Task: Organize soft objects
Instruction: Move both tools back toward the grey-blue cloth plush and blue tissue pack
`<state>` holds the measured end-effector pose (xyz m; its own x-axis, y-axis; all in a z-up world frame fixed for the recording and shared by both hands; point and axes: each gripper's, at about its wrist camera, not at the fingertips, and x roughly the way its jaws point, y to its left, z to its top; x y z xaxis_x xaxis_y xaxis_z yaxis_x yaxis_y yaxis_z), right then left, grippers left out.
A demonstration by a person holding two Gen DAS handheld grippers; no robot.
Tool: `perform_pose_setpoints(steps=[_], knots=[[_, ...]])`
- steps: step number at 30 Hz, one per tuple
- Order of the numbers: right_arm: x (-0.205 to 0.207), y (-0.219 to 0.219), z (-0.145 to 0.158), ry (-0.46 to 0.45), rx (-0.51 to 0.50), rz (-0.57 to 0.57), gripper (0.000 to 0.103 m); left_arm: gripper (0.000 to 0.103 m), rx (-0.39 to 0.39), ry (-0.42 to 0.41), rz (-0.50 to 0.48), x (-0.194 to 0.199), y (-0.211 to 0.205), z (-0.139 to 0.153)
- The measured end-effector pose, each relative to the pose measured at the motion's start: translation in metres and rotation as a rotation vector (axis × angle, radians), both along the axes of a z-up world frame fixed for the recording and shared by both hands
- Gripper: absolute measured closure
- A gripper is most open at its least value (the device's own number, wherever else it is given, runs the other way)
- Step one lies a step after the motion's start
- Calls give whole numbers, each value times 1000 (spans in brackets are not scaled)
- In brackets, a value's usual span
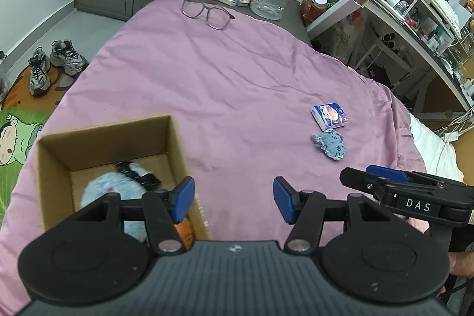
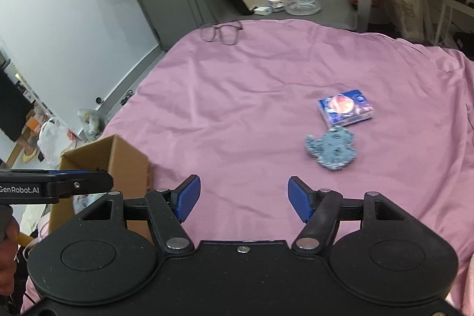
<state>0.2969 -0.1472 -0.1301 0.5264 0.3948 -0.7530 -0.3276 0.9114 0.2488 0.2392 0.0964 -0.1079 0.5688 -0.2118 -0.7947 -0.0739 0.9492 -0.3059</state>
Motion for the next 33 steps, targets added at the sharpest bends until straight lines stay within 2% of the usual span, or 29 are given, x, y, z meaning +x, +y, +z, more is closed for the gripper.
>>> perform_pose_setpoints(steps=[8,18,24,33], knots=[[27,-43,-13,11,19,-61,38,46,25,27,-32,33,-34,-8],[59,-91,-32,41,22,-110,38,46,19,59,-80,81,-86,-26],[74,-113,-43,49,37,-124,38,46,50,85,-117,102,-112,-37],[94,-140,-57,60,66,-166,38,46,37,128,-138,130,-138,-58]])
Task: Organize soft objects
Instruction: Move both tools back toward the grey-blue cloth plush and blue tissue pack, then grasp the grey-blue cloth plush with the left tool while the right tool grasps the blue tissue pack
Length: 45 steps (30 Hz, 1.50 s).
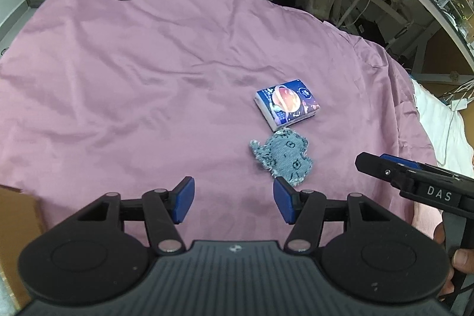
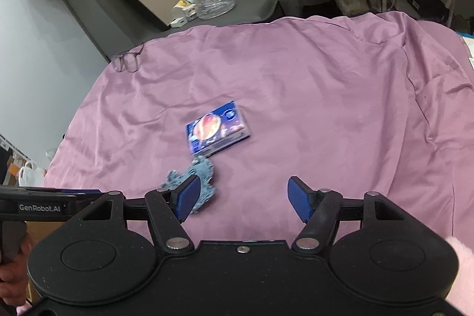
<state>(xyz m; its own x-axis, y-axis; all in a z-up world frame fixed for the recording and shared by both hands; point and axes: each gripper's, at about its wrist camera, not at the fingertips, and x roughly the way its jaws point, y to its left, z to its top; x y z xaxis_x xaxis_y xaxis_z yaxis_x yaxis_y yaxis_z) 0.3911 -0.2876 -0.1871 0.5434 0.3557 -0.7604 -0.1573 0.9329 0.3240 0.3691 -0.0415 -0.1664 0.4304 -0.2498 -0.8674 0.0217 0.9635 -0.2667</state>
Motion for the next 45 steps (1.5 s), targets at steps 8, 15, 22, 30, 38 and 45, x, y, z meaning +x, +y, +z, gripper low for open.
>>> perform_pose_setpoints(steps=[8,15,22,30,38,45], knots=[[13,-9,-18,-27,72,-63,38,46,-18,39,-35,23,-19,-21],[17,-16,-29,-53,46,-64,39,46,-37,57,-92,38,-40,-38],[23,-17,-37,-47,51,-60,39,46,-34,56,-128,50,-57,-55],[34,1,-39,-61,47,-19,39,65,-54,14,-109,49,-52,-57],[47,25,-39,-81,15,18,40,78,-61,5,-80,46,-37,-51],[61,42,-44,-62,19,25,46,78,-56,-12,-40,43,-19,-43]])
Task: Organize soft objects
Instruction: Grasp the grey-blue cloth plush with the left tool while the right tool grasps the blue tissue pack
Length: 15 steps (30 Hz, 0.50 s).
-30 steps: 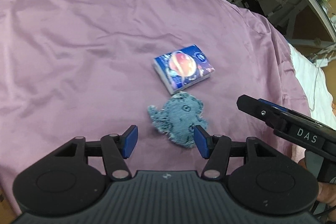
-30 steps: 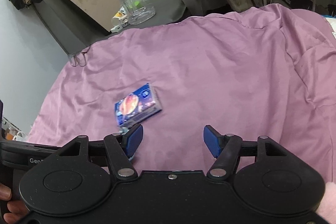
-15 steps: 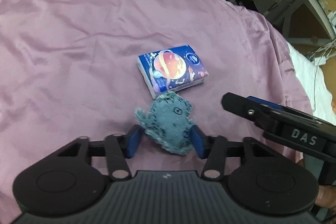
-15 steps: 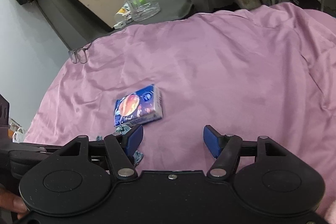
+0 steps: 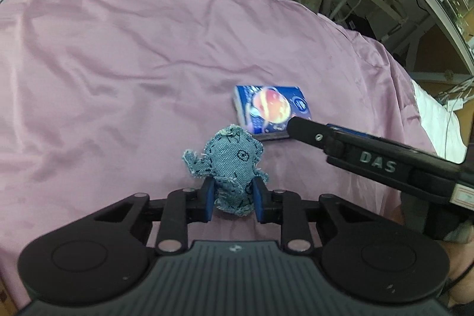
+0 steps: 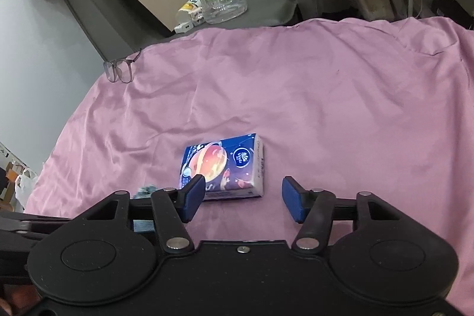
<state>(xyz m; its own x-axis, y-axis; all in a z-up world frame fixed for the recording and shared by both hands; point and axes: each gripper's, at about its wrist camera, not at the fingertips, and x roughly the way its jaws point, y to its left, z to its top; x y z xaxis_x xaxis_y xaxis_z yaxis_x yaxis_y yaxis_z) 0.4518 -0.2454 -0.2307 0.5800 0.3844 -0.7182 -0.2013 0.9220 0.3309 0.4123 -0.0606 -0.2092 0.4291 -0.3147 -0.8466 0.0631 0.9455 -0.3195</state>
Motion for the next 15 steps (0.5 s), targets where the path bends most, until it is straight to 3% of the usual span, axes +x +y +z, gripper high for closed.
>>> perform_pose_setpoints(steps=[5,9,13,15], knots=[[10,8,-3,22,28,-5,46,78,3,-21,16,-4,12,9],[20,3,-17,79,108,-37,47,78,-4,-27,29,-7,21,13],[23,4,-22,69,121,-36,47,78,-10,-31,38,-8,27,14],[24,5,-23,62,114,-41,52,78,-14,-30,40,-8,27,14]])
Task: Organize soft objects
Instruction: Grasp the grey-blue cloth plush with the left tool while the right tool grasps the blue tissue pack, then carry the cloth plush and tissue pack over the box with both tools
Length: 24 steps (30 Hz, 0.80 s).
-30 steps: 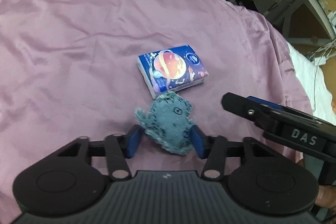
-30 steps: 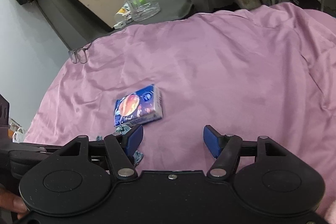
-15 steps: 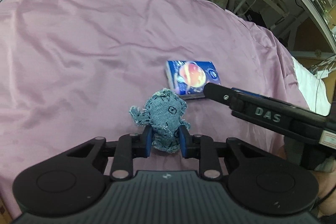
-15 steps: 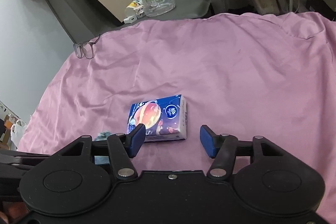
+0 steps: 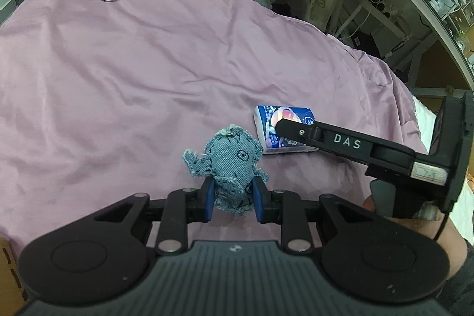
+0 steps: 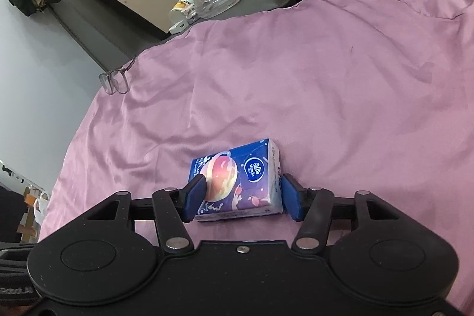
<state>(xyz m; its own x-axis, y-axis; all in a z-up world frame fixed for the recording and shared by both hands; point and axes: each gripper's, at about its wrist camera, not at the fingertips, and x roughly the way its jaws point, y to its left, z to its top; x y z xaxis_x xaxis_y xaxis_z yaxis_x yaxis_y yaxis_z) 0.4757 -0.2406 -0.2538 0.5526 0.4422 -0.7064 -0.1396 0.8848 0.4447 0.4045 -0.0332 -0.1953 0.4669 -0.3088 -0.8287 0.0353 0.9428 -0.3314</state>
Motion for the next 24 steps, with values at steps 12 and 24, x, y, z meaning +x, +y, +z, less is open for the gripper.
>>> perform_pose_setpoints(steps=[12,24], knots=[[-30,-5,31,-6,-68,-44,77,78,1,-37,-8,-17,11,26],[-94,5,68,-52,-220,-10,78,78,-17,-67,-58,-68,11,56]])
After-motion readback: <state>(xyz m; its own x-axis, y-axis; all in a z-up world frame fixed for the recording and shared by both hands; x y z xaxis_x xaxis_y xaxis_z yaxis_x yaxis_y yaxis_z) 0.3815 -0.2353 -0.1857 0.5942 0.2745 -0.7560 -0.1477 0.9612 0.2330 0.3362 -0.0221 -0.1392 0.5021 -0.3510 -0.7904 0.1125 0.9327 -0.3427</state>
